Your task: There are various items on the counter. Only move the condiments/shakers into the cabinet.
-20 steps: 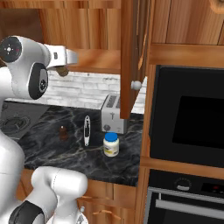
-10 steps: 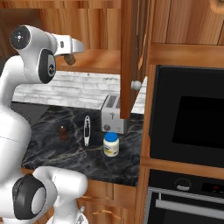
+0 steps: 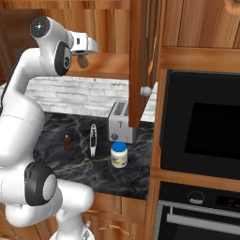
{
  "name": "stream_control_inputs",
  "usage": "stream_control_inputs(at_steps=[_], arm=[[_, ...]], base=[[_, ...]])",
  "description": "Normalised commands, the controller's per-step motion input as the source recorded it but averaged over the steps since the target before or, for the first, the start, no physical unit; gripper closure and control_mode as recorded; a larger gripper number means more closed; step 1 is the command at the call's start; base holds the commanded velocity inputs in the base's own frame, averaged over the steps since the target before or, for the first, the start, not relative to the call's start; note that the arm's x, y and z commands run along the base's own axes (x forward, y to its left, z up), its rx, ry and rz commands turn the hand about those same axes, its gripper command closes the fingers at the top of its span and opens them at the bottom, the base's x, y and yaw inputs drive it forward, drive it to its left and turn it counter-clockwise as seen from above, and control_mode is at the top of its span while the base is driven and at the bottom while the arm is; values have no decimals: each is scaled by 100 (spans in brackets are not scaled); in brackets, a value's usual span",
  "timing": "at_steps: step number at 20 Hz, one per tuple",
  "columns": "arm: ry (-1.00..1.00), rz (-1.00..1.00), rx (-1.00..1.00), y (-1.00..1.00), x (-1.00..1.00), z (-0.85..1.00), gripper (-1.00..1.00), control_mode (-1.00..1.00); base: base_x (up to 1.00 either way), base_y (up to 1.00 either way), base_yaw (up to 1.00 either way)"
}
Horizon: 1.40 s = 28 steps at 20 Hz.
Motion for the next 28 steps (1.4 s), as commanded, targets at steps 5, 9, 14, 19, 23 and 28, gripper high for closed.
stream_control_inputs(at_steps=[5,9,14,19,23,28], arm=[[0,0,0,-23,6,-53,100,-100],[0,0,3,-14,24,-29,100,-100],[5,0,13,-1,40,20,100,-100],[3,0,4,0,39,26,100,-100],[0,0,0,0,55,-3,100,-100],[0,0,0,0,52,-27,100,-100]], base=[[0,0,0],[0,0,0],[0,0,0],[0,0,0],[0,0,0],[0,0,0]])
